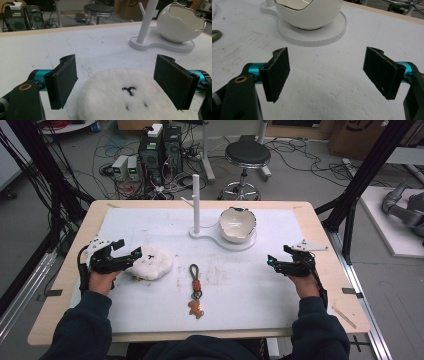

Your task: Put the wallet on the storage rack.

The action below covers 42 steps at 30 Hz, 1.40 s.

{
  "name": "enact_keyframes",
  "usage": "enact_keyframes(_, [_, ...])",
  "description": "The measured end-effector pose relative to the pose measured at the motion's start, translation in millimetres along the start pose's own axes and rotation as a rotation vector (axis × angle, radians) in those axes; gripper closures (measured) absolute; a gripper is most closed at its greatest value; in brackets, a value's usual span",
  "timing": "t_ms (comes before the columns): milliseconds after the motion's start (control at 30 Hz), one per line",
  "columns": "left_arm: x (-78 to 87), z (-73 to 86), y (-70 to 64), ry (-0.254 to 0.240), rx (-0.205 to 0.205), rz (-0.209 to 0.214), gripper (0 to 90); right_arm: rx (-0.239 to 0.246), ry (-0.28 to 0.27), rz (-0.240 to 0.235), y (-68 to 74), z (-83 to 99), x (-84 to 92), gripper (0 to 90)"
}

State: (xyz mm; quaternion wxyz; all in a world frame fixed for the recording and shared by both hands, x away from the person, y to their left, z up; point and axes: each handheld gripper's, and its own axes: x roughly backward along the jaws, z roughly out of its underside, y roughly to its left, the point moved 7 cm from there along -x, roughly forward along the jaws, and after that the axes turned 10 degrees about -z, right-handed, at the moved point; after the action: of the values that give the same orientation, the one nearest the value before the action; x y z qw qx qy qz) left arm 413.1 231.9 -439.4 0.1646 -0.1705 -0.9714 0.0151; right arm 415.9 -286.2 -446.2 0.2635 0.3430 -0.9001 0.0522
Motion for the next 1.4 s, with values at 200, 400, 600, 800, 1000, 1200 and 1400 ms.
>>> enact_keyframes(200, [-0.9,0.7,0.3,0.010,0.006,-0.012,18.8,0.010,-0.004,-0.013,2.0,0.6,2.3,21.8])
enact_keyframes(400, [-9.1,10.0,5.6,0.077,0.017,-0.034,18.8,0.008,-0.002,-0.028,2.8,0.9,-0.7,21.8])
enact_keyframes(600, [-19.8,20.8,10.2,0.152,0.019,-0.063,18.8,0.003,0.008,-0.033,2.1,2.1,-3.7,21.8])
enact_keyframes(800, [-26.3,38.4,11.4,0.294,-0.011,-0.107,18.8,0.015,0.001,-0.031,5.7,0.9,-0.7,21.9])
enact_keyframes(1000, [-27.6,47.7,12.3,0.366,0.043,-0.068,23.7,0.022,0.012,-0.034,9.6,1.4,-0.8,21.9])
enact_keyframes(1200, [-22.4,43.6,7.3,0.381,0.039,0.000,55.0,0.033,0.034,-0.047,14.7,1.7,-5.3,22.5])
enact_keyframes(1400, [-14.8,25.7,4.8,0.293,0.091,0.035,75.7,0.044,0.045,-0.063,18.8,2.1,-8.7,23.6])
